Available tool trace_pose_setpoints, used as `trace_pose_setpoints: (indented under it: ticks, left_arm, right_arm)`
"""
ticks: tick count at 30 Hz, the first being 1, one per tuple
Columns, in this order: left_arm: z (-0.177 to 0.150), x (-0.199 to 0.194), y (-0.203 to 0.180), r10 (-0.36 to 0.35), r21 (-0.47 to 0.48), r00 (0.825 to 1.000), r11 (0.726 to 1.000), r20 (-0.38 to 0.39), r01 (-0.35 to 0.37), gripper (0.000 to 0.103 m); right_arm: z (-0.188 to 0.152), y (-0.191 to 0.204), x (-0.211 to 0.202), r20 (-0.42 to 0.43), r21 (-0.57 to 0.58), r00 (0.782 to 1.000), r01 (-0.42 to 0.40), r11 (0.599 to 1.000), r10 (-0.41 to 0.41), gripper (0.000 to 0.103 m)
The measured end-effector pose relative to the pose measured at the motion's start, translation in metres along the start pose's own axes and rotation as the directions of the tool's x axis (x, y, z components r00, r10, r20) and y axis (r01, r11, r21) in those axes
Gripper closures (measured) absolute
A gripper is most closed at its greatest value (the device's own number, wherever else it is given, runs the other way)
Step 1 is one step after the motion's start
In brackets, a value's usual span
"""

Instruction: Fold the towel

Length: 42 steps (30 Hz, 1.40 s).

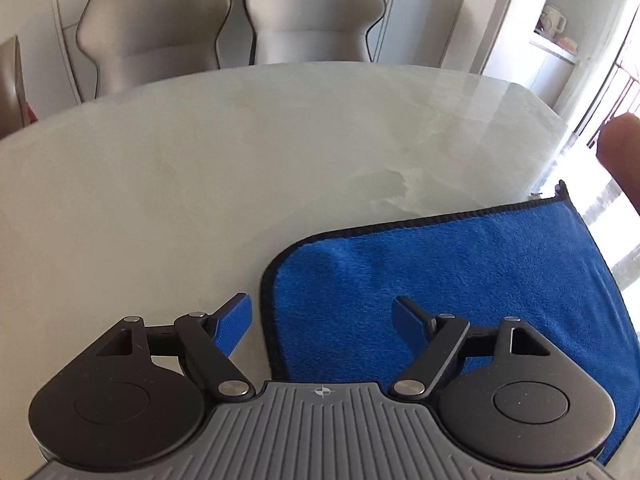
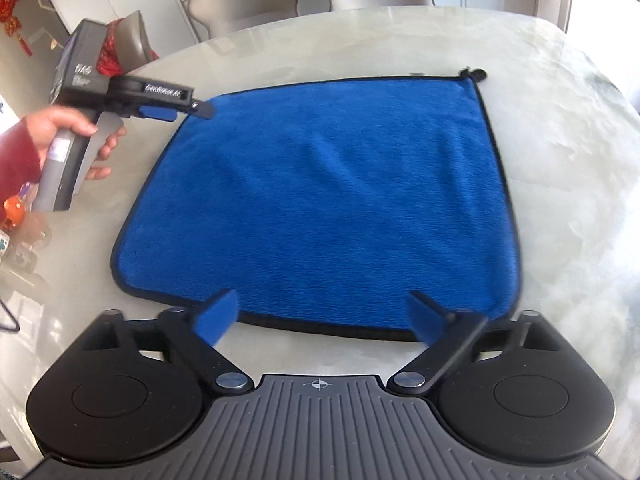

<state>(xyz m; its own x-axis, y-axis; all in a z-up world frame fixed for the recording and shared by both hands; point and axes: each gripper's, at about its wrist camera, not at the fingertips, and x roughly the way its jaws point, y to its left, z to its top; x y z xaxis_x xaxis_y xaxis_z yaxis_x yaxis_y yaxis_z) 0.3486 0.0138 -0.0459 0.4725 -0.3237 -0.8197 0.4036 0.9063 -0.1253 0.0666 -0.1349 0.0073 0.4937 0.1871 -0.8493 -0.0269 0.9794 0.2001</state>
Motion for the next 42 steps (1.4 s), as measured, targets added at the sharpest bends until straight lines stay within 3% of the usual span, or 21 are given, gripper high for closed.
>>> trace_pose_setpoints:
  ticks: [7,15,18,21,25,26,27,28,30,32,35,38,39,42]
  left_arm:
    - [0.006,0.009,0.013,-0.024,0.000,0.999,1.000,-0.026,0.024,0.023]
    - [0.013,0.015,0.020,-0.053,0.010,0.997,0.999,-0.063,0.054,0.030]
    - [0.016,0.014,0.020,-0.066,0.009,0.995,0.998,-0.077,0.067,0.030]
    - [0.017,0.012,0.024,-0.085,-0.024,0.994,0.996,-0.071,0.083,0.030]
    - [0.017,0.009,0.031,-0.114,-0.064,0.992,0.992,-0.062,0.110,0.030]
    - [0.017,0.009,0.031,-0.118,-0.058,0.991,0.992,-0.063,0.115,0.037]
    - [0.016,0.008,0.030,-0.128,-0.035,0.990,0.991,-0.060,0.126,0.051]
    - [0.016,0.007,0.030,-0.125,-0.013,0.990,0.992,-0.061,0.124,0.055]
    - [0.015,0.006,0.029,-0.121,0.013,0.991,0.992,-0.065,0.122,0.083]
    - [0.014,0.007,0.032,-0.162,-0.001,0.983,0.987,-0.084,0.162,0.095]
    - [0.011,0.007,0.033,-0.181,0.000,0.980,0.983,-0.082,0.181,0.095]
    - [0.009,0.007,0.032,-0.185,0.007,0.979,0.982,-0.084,0.186,0.095]
    - [0.009,0.007,0.032,-0.188,0.012,0.978,0.982,-0.086,0.189,0.095]
    - [0.009,0.007,0.034,-0.196,0.020,0.976,0.980,-0.093,0.198,0.095]
  right_arm:
    - [0.000,0.009,0.007,-0.019,0.014,1.000,0.001,1.000,-0.001,0.010]
    - [0.004,0.019,0.011,-0.004,0.037,0.999,-0.034,0.999,0.034,0.010]
    - [0.007,0.037,0.014,0.021,-0.019,0.999,-0.049,0.999,0.050,0.009]
    - [0.011,0.064,0.021,0.058,-0.123,0.998,0.008,0.992,-0.001,0.006]
    - [0.012,0.105,0.036,0.158,-0.277,0.986,0.100,0.956,-0.058,0.002]
    - [0.011,0.111,0.038,0.177,-0.293,0.983,0.107,0.950,-0.055,0.002]
    - [0.009,0.119,0.040,0.201,-0.319,0.979,0.104,0.942,-0.040,0.002]
    - [0.008,0.127,0.042,0.218,-0.345,0.976,0.099,0.933,-0.023,0.001]
    - [0.007,0.137,0.048,0.222,-0.381,0.975,0.086,0.920,0.001,0.001]
    - [0.009,0.145,0.055,0.184,-0.409,0.982,0.033,0.912,0.047,0.002]
    - [0.011,0.157,0.066,0.117,-0.427,0.988,-0.041,0.903,0.101,0.010]
    - [0.011,0.173,0.085,0.039,-0.459,0.993,-0.083,0.884,0.114,0.046]
    - [0.010,0.178,0.090,0.020,-0.475,0.993,-0.090,0.875,0.113,0.051]
    - [0.007,0.195,0.104,0.015,-0.523,0.997,-0.059,0.850,0.079,0.053]
